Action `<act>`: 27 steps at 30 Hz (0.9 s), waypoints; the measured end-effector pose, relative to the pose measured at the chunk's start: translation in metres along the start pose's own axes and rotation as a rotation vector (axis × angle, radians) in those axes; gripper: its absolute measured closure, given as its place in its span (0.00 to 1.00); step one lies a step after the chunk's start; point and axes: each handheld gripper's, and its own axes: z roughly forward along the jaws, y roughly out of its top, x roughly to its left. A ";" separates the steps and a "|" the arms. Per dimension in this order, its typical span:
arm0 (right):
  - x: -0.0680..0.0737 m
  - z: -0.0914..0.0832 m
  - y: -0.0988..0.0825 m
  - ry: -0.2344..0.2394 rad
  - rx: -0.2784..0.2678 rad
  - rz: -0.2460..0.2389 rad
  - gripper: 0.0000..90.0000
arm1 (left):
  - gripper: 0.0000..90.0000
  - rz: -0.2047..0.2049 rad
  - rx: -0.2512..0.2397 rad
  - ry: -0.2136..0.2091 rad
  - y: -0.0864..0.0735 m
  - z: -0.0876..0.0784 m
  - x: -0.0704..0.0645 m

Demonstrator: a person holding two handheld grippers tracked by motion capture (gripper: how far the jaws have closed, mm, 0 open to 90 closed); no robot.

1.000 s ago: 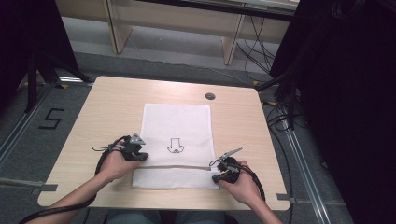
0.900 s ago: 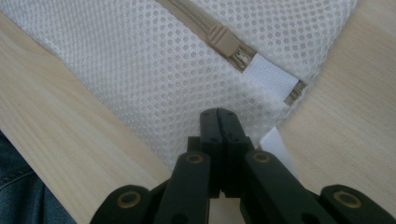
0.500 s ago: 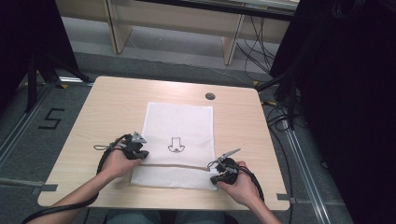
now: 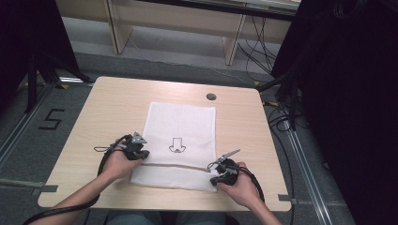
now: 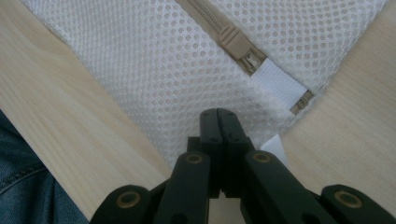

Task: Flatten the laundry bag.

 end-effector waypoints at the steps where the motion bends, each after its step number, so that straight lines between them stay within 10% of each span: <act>1: 0.000 0.000 0.000 0.000 0.000 0.000 1.00 | 1.00 0.000 0.000 0.000 0.000 0.000 0.000; 27: 0.002 0.000 0.000 0.041 0.005 0.016 0.98 | 0.96 0.010 -0.015 0.036 -0.003 -0.003 -0.002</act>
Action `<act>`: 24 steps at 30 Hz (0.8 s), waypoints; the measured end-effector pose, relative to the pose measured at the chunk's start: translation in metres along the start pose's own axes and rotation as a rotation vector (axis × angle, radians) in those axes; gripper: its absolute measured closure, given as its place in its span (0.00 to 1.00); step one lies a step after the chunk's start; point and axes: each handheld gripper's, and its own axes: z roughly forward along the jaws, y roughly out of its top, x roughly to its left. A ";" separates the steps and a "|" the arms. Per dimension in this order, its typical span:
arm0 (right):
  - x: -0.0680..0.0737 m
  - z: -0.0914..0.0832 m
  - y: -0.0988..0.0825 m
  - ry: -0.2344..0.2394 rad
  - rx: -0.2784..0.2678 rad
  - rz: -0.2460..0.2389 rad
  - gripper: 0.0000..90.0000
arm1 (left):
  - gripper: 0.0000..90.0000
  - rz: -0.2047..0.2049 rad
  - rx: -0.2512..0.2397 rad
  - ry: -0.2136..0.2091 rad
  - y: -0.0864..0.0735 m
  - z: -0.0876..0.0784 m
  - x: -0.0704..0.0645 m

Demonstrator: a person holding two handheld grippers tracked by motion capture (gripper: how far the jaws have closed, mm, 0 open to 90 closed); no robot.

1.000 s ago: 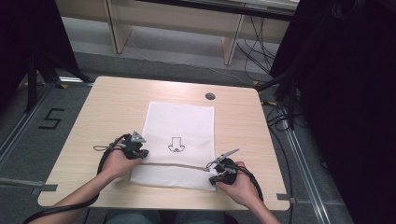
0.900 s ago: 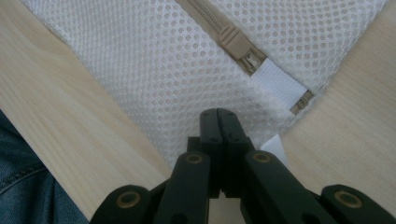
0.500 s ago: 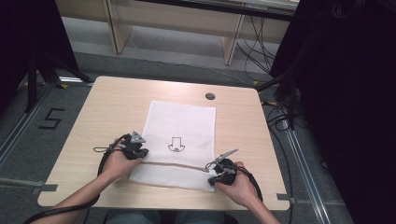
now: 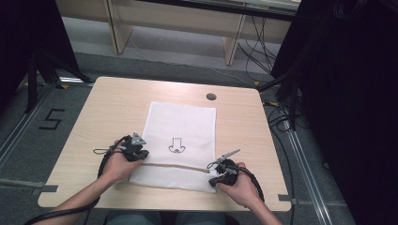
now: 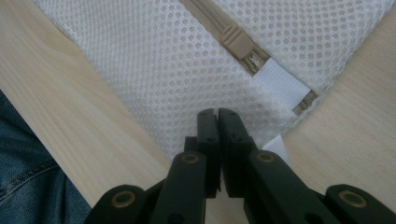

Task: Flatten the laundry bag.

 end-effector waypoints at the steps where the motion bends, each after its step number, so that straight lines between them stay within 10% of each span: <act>1: 0.000 0.000 0.000 -0.003 -0.004 -0.006 0.98 | 0.94 0.001 -0.002 -0.001 0.000 -0.001 0.000; 9: -0.005 -0.018 0.003 -0.003 -0.121 -0.017 0.85 | 0.86 0.030 -0.058 -0.010 0.005 -0.029 0.001; 16: -0.024 -0.032 -0.002 -0.048 -0.261 0.089 0.71 | 0.68 0.001 -0.055 -0.047 -0.007 -0.049 -0.004; 19: -0.029 -0.032 -0.002 -0.040 -0.222 0.114 0.67 | 0.61 -0.006 -0.072 -0.085 -0.014 -0.053 -0.013; 24: -0.022 -0.025 0.003 -0.074 -0.235 0.048 0.84 | 0.58 0.044 -0.060 -0.109 -0.015 -0.054 -0.026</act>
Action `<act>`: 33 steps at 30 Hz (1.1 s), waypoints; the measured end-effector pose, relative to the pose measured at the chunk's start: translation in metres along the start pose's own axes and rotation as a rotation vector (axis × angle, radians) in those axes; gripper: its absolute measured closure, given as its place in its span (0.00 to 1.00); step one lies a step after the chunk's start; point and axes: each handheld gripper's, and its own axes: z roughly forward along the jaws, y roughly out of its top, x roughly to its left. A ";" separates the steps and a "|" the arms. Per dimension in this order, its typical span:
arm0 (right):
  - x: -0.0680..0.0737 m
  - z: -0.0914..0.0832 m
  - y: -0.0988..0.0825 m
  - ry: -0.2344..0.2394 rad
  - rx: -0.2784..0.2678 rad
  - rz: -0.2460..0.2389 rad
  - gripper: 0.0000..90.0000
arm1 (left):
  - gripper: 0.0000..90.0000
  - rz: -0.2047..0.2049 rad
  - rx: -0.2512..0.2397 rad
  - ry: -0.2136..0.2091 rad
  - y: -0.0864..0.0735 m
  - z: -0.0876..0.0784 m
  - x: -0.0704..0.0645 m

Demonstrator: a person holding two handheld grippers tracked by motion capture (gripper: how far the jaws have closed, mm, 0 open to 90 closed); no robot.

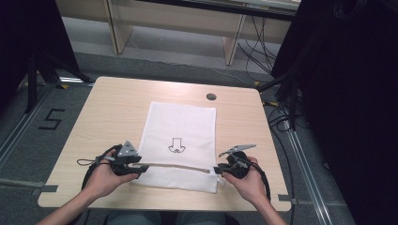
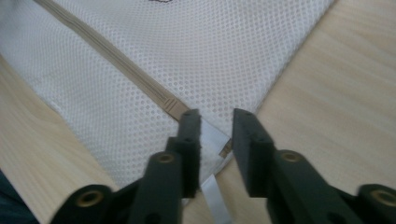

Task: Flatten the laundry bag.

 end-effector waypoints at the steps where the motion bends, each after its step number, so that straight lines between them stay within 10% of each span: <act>1: 0.001 0.004 0.001 -0.035 -0.019 -0.012 0.88 | 0.60 0.008 0.001 -0.004 0.001 0.001 -0.001; 10: 0.003 0.014 0.005 -0.008 0.023 -0.061 1.00 | 0.99 -0.008 0.006 0.012 0.004 0.017 0.003; 33: 0.009 0.027 -0.003 -0.009 0.097 -0.085 0.99 | 0.99 -0.025 0.152 -0.043 -0.013 0.021 0.000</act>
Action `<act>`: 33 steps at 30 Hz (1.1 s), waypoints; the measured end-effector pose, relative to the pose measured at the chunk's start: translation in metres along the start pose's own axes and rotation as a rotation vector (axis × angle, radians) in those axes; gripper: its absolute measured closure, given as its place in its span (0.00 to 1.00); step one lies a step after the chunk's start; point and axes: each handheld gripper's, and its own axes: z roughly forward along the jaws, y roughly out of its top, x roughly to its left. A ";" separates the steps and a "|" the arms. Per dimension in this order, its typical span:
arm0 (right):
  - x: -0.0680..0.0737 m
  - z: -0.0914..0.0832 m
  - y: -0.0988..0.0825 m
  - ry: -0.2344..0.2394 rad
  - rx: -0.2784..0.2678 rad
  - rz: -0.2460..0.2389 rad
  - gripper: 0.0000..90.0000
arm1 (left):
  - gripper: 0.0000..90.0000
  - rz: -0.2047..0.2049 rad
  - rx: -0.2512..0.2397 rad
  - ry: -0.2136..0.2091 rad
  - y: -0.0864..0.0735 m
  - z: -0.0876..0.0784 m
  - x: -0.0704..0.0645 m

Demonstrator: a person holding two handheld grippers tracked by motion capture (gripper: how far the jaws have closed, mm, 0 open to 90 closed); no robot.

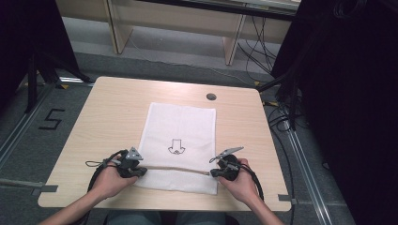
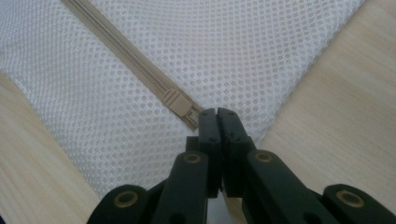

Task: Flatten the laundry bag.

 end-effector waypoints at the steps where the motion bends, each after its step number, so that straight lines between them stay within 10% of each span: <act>1: 0.000 0.000 0.000 0.000 -0.002 -0.010 0.99 | 0.99 -0.020 -0.008 0.000 -0.001 0.001 -0.002; 23: -0.001 -0.010 -0.012 0.024 0.069 0.023 0.99 | 0.95 0.051 0.023 -0.028 0.001 -0.001 -0.023; 33: -0.018 -0.037 -0.012 -0.005 -0.117 0.074 0.93 | 0.76 0.117 -0.180 -0.030 0.013 -0.013 -0.014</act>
